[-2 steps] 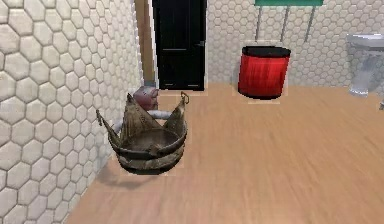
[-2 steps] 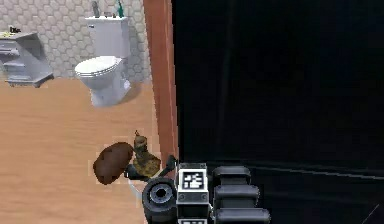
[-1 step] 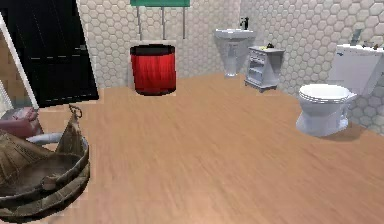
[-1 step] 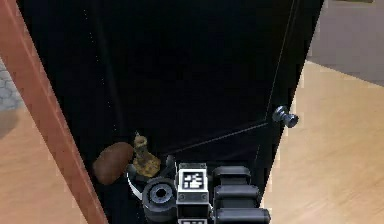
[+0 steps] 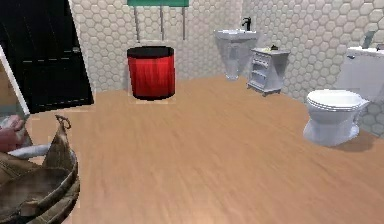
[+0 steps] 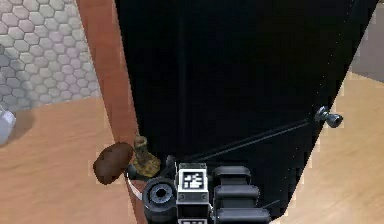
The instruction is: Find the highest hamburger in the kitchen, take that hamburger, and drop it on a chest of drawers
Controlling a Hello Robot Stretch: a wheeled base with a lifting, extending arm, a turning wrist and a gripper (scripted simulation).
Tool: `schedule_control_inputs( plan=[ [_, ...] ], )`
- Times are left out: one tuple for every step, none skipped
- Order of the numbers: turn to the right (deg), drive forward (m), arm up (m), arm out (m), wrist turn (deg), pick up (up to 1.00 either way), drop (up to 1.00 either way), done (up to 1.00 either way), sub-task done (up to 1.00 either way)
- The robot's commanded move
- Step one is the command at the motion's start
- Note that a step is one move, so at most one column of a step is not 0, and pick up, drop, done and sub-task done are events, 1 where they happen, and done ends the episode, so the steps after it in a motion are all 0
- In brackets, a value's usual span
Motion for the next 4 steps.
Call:
schedule_control_inputs(
  plan=[
    [-30.0, 0.00, 0.00, 0.00, 0.0, 0.00, 0.00, 0.00, 0.00],
    [0.0, 0.25, 0.00, 0.00, 0.0, 0.00, 0.00, 0.00, 0.00],
    [42.0, 0.00, 0.00, 0.00, 0.0, 0.00, 0.00, 0.00, 0.00],
    [0.0, 1.00, 0.00, 0.00, 0.0, 0.00, 0.00, 0.00, 0.00]
  ],
)
